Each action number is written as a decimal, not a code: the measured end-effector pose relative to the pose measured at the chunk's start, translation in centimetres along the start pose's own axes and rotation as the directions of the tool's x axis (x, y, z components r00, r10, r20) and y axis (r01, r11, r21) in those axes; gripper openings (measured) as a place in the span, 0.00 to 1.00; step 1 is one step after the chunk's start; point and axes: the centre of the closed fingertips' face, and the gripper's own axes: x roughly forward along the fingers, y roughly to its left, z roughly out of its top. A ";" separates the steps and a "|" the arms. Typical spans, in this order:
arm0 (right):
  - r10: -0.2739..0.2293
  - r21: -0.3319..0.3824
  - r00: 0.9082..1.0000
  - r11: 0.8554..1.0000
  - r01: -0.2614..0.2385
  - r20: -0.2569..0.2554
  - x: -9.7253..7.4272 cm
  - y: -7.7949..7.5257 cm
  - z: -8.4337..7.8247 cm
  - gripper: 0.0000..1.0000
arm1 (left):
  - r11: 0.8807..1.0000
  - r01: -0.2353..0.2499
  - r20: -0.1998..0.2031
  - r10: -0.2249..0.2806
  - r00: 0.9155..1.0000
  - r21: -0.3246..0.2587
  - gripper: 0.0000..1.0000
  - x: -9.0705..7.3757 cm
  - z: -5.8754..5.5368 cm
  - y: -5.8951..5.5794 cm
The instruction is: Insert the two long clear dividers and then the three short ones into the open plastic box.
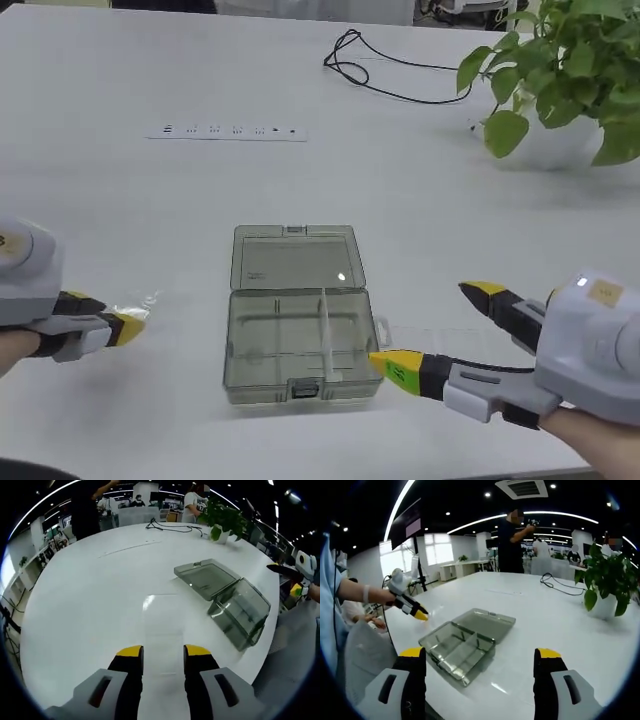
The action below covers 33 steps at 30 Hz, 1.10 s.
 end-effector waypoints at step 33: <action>0.049 0.128 0.994 0.990 -0.061 0.098 2.4 1.5 3.9 0.76 | 0.988 0.153 0.293 -0.145 0.945 -0.005 0.30 0.7 8.9 -12.2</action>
